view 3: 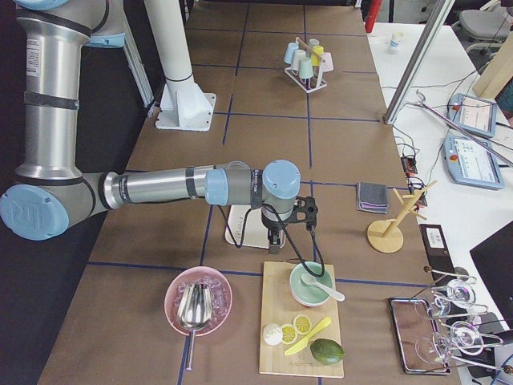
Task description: Pick up and place green cup on tray
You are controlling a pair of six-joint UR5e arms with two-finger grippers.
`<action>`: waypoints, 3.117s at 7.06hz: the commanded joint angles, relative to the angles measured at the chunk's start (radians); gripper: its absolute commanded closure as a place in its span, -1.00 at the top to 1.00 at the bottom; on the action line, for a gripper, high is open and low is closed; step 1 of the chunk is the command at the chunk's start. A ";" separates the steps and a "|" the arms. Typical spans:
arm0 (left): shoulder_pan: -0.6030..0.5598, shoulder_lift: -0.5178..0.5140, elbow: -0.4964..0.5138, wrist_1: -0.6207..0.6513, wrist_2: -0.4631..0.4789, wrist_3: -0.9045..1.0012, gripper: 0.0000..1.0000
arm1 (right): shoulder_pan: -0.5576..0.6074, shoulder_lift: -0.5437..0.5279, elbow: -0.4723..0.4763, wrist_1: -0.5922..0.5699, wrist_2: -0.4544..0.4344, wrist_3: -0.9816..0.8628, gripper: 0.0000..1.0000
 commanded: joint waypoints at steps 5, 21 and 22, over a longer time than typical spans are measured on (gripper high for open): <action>0.009 -0.019 0.024 -0.062 -0.018 0.000 1.00 | -0.201 -0.064 -0.011 0.259 -0.061 0.301 0.97; 0.075 -0.075 0.012 -0.117 -0.015 0.000 0.99 | -0.463 -0.139 -0.308 0.886 -0.183 0.702 -0.32; 0.075 -0.075 0.011 -0.117 -0.016 0.000 0.99 | -0.461 -0.141 -0.306 0.889 -0.182 0.701 -0.67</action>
